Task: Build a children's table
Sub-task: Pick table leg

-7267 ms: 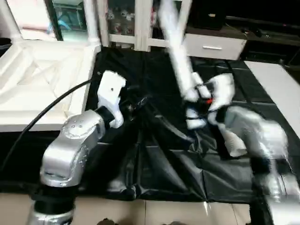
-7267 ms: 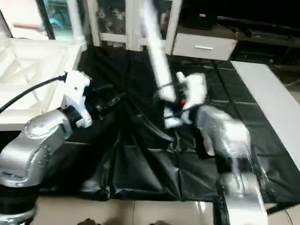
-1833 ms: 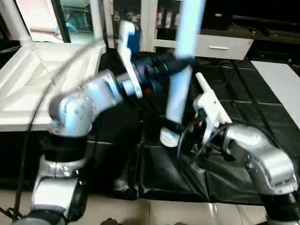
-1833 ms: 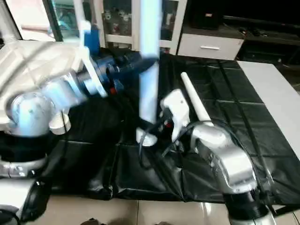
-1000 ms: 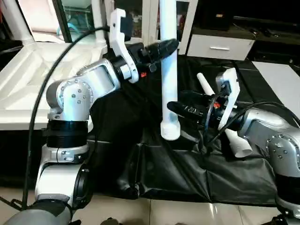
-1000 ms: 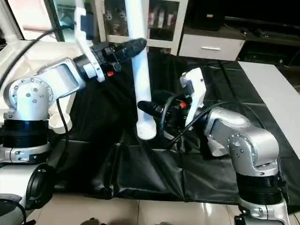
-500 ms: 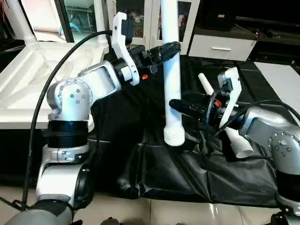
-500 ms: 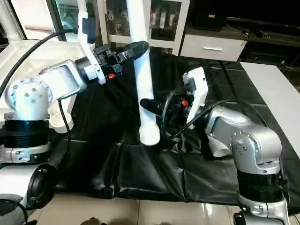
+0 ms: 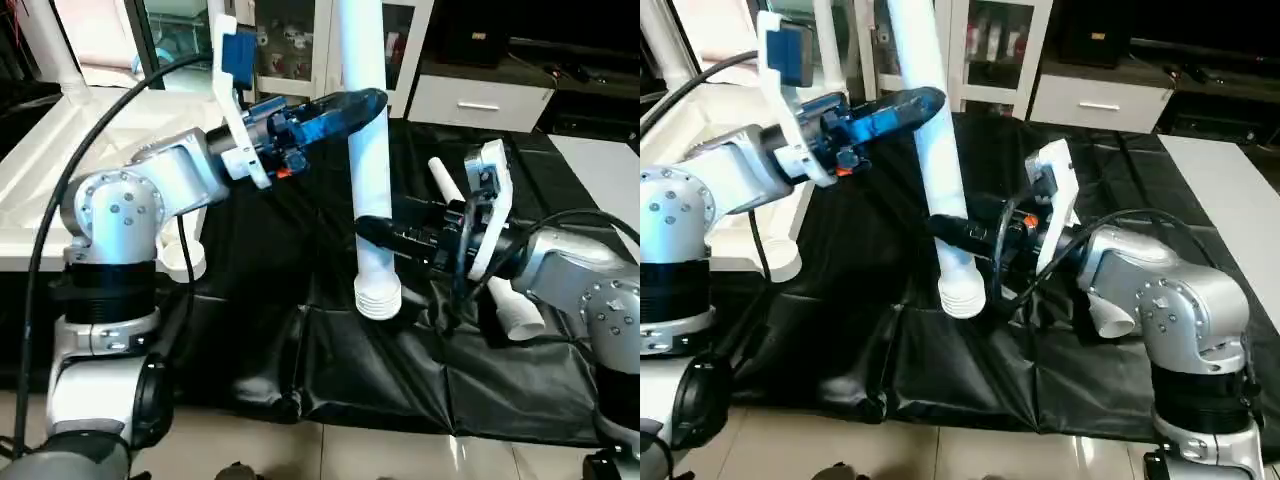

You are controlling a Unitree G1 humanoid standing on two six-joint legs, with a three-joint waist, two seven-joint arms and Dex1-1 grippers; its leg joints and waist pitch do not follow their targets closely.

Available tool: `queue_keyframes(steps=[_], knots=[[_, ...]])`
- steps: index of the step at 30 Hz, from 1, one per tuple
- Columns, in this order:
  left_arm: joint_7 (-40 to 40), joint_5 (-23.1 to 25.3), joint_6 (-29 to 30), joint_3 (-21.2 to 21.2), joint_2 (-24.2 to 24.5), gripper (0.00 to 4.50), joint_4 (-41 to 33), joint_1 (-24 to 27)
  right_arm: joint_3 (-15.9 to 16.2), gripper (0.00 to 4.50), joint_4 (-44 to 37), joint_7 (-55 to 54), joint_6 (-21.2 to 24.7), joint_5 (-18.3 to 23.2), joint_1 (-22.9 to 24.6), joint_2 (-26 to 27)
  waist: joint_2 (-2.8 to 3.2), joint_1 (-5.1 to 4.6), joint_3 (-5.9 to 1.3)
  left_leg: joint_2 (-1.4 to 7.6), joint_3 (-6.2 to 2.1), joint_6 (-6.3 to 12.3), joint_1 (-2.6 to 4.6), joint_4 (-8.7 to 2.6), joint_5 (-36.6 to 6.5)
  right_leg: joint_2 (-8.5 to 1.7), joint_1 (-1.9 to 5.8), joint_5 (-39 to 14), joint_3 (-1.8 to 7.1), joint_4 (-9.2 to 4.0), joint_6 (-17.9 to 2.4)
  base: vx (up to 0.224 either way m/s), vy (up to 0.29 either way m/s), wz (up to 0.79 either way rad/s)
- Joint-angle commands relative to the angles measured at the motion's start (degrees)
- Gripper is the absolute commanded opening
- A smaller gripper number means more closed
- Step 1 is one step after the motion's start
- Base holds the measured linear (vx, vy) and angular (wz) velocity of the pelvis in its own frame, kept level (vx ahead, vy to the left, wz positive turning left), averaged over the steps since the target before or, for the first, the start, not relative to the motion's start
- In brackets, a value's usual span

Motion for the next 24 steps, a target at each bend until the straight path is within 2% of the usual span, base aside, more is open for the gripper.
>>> queue_keyframes(steps=[1, 6, 9, 10, 12, 15, 20, 24], knots=[[-2.8, -3.1, 1.3, -1.1, -0.3, 1.75, -0.4, 0.0, -0.8, 3.82, 0.3, -1.2, 0.6, -0.7, 0.0, -0.9, 0.41, -0.01, -4.25, 2.05, -0.03, -0.93, 0.17, -4.24, -4.9, -4.22, 3.7, -13.1, 2.79, -4.45, -8.8, 0.0, 0.0, 0.0], [-2.5, -4.2, 1.5, 0.7, -0.7, 1.75, 1.0, -0.4, -0.8, 3.82, -1.3, 0.0, 1.4, 1.2, 0.7, -1.5, 0.35, 0.13, -4.33, 2.01, -0.01, -0.92, 0.11, -4.18, -4.7, -4.22, 3.82, -12.5, 2.8, -4.41, -9.1, 0.0, 0.0, 0.0], [-2.4, -5.6, 1.8, 2.5, -1.3, 1.75, 2.5, -1.3, -2.2, 3.82, -2.0, 0.5, 2.3, 3.9, 0.6, -1.2, 0.36, 0.19, -4.34, 2.05, -0.06, -0.85, 0.06, -4.16, -4.5, -4.26, 3.83, -11.9, 2.75, -4.32, -9.5, 0.0, 0.0, 0.0], [-2.1, -6.1, 2.0, 3.6, -1.4, 1.75, 3.5, -2.0, -3.4, 3.82, -2.2, 0.6, 3.0, 5.6, 0.3, -1.2, 0.43, 0.15, -4.09, 1.86, 0.06, -0.52, 0.07, -4.17, -4.9, -4.14, 3.69, -12.4, 2.78, -4.53, -9.6, 0.0, 0.0, 0.0], [-1.2, -6.1, 2.2, 4.2, -1.4, 1.75, 4.3, -2.4, -4.1, 3.82, -2.1, 0.5, 3.1, 6.2, 0.0, -1.2, 0.32, 0.25, -4.13, 1.8, 0.06, -0.45, 0.08, -4.17, -5.5, -4.18, 3.77, -14.0, 2.74, -4.72, -9.2, 0.0, 0.0, 0.0], [4.8, -6.5, 3.0, 7.2, -1.9, 1.75, 9.1, -5.3, -6.5, 3.82, -1.8, -0.9, 4.1, 8.5, -1.2, -1.2, 0.56, 0.05, -3.35, 1.71, -0.05, -0.6, 0.19, -4.32, -6.7, -4.0, 3.31, -16.4, 2.72, -5.13, -8.1, 0.0, 0.0, 0.0], [9.8, -6.3, 2.5, 9.7, -2.2, 1.74, 13.6, -7.4, -8.2, 3.82, -2.4, -2.3, 5.0, 10.7, -1.4, -1.1, 0.52, -0.18, -3.01, 1.72, -0.17, -0.4, 0.16, -4.52, -6.7, -3.93, 3.37, -16.4, 2.68, -5.25, -7.8, 0.0, 0.0, 0.0], [10.7, -7.9, 3.5, 11.5, -1.6, 1.74, 15.5, -8.5, -9.8, 3.82, -3.1, -4.0, 6.3, 13.2, -1.8, -0.7, 0.65, -0.48, -2.79, 1.82, -0.3, -0.01, 0.04, -4.64, -5.4, -3.98, 3.48, -13.1, 2.67, -4.96, -9.1, 0.0, 0.0, 0.0]])
